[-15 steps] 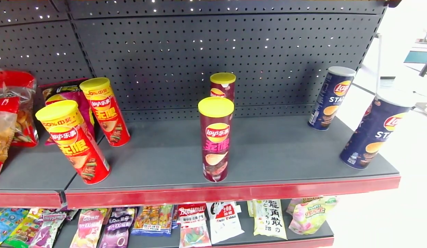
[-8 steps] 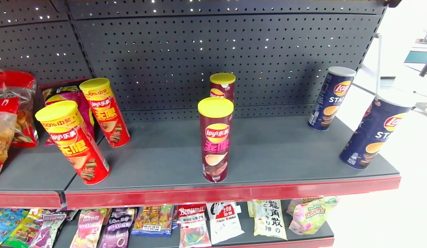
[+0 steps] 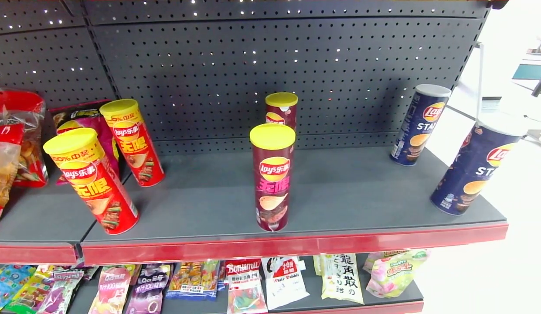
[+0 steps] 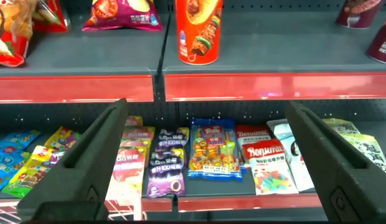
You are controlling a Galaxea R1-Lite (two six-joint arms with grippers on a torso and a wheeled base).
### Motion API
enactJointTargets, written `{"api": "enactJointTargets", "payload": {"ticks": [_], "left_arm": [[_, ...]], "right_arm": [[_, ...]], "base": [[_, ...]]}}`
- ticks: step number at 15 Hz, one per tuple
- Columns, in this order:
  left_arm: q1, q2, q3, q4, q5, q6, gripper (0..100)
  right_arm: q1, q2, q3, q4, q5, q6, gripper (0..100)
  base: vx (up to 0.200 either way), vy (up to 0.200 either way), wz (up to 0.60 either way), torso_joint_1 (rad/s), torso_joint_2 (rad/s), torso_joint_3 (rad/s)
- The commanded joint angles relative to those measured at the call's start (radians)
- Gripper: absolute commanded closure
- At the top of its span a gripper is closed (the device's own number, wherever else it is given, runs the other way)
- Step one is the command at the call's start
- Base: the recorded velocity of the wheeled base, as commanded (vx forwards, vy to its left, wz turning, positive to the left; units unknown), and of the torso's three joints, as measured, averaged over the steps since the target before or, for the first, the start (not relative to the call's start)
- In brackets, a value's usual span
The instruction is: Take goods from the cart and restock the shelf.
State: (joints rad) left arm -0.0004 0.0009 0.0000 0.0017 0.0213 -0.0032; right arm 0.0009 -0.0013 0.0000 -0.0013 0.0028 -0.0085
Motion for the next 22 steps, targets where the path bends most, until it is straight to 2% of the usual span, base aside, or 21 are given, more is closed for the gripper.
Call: {"api": "enactJointTargets", "payload": {"ticks": [1,14,21,22], "left_arm": [[0.0,-0.001,0.0,0.0,0.0,-0.001,0],[0.0,-0.001,0.0,0.0,0.0,-0.001,0],[-0.001,0.013,0.0,0.001,-0.007,0.012,0],[-0.001,0.013,0.0,0.0,-0.03,0.019,0]], "right_arm": [[0.001,0.001,0.0,0.0,0.0,-0.001,0],[0.001,0.001,0.0,0.0,-0.003,0.002,0],[0.001,0.001,0.0,0.0,-0.006,-0.001,0],[0.001,0.001,0.0,0.0,-0.006,0.001,0]], "base": [[0.0,0.0,0.0,0.0,0.0,0.0],[0.0,0.0,0.0,0.0,0.0,0.0],[0.0,0.0,0.0,0.0,0.0,0.0],[0.0,0.0,0.0,0.0,0.0,0.0]]}}
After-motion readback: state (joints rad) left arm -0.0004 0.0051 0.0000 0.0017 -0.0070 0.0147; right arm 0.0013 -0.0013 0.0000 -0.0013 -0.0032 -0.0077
